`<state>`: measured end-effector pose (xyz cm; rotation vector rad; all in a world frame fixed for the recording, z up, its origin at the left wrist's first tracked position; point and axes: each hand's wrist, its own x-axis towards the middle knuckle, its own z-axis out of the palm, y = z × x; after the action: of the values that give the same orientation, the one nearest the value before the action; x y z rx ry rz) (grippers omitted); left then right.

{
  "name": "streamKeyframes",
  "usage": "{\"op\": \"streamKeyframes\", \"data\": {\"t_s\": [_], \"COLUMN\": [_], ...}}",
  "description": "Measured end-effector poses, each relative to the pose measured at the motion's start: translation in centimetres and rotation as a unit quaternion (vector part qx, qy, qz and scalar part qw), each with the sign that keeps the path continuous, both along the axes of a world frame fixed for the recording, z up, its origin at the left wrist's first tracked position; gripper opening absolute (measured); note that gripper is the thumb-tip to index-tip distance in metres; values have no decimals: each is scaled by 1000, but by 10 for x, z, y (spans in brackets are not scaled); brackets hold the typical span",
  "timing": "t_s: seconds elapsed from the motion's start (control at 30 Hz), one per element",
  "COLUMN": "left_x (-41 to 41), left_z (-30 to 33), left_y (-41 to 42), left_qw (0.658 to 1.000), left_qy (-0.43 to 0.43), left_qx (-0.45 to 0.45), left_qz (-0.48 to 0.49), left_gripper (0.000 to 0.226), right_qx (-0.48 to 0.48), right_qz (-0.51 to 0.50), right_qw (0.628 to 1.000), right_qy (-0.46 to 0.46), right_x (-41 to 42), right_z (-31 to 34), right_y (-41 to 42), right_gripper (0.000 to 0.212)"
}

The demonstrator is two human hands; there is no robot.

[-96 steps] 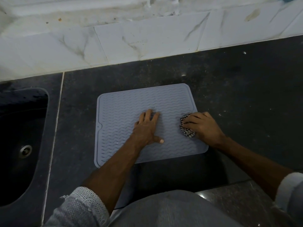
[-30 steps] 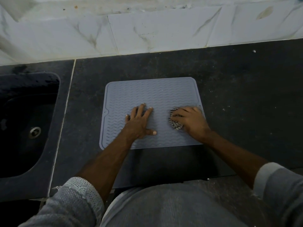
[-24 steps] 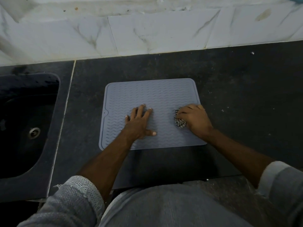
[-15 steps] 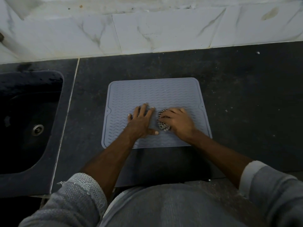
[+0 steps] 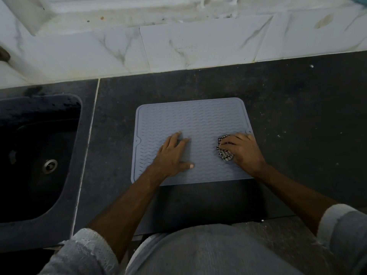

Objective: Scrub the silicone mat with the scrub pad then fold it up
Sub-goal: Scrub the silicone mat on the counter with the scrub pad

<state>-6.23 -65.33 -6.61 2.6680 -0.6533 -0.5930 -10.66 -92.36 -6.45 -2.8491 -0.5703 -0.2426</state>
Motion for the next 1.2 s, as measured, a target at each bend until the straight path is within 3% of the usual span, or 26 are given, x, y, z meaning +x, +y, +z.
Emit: {"op": "streamKeyframes", "data": {"t_s": [0.3,0.5,0.8,1.0,1.2], "left_x": [-3,-1,-1,1,-1], "left_z": [-5,-6,-10,-12,-11], "left_y": [50,45,46,45,45], "left_qw": [999,998,998,997,997], "left_qy": [-2,2,-1,-2,-11], "left_qx": [24,39,26,38,32], "left_qz": [45,59,65,66,65], "left_gripper": [102,105,104,106,107], "right_qx": [53,-29,-62,-22,-69], "right_qz": [-4,69,7,21,79], "right_qw": [999,995,996,999,993], "right_qy": [-1,69,62,30,59], "right_x": [14,29,17,23,24], "right_z": [11,4,12,15,8], "right_y": [40,107,51,98,122], "right_gripper": [38,42,39,39,41]}}
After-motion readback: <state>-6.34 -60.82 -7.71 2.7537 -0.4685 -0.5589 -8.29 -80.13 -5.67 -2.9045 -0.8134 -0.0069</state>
